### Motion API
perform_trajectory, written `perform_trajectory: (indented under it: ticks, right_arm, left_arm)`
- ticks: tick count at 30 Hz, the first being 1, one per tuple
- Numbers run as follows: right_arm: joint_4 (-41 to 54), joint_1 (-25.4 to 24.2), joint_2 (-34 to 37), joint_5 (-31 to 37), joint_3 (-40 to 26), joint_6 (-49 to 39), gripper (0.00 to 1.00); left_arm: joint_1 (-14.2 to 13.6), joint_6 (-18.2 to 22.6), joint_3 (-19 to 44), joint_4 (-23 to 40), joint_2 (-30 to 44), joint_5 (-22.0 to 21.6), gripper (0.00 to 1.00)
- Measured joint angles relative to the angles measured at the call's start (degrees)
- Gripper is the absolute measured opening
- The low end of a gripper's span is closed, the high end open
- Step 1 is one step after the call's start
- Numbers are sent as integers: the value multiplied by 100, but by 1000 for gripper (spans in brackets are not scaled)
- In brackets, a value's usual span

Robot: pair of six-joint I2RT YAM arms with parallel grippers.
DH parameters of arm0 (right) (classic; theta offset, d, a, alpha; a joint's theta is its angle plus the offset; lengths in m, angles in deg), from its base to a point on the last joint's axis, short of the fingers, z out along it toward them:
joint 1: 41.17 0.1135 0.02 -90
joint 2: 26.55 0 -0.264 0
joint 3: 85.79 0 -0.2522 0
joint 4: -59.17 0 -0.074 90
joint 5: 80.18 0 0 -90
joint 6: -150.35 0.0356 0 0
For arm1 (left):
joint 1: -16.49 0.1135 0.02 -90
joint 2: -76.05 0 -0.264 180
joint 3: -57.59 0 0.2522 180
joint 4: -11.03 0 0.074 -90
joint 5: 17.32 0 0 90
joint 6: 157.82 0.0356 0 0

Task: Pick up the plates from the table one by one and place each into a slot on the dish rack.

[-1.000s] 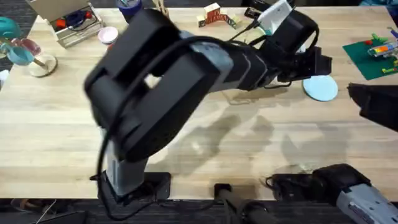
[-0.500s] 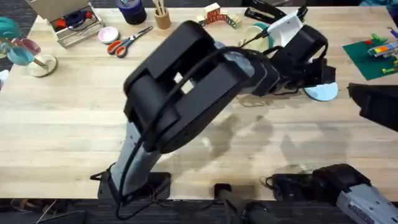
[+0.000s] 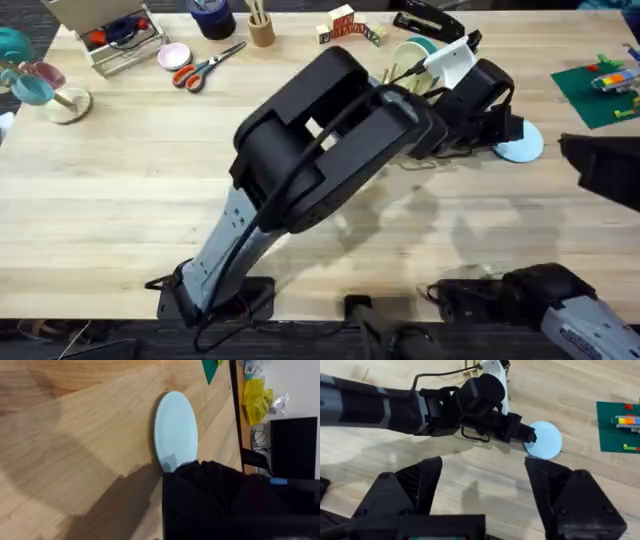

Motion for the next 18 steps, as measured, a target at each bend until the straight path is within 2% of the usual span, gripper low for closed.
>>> perform_trajectory:
  ticks: [13,18]
  right_arm:
    - [0,0,0,0,0,0,995]
    - [0,0,0,0,0,0,995]
  left_arm:
    - [-37,-15,7,-59,0,-213,39]
    - [-59,-59,199,-67,160,-243,38]
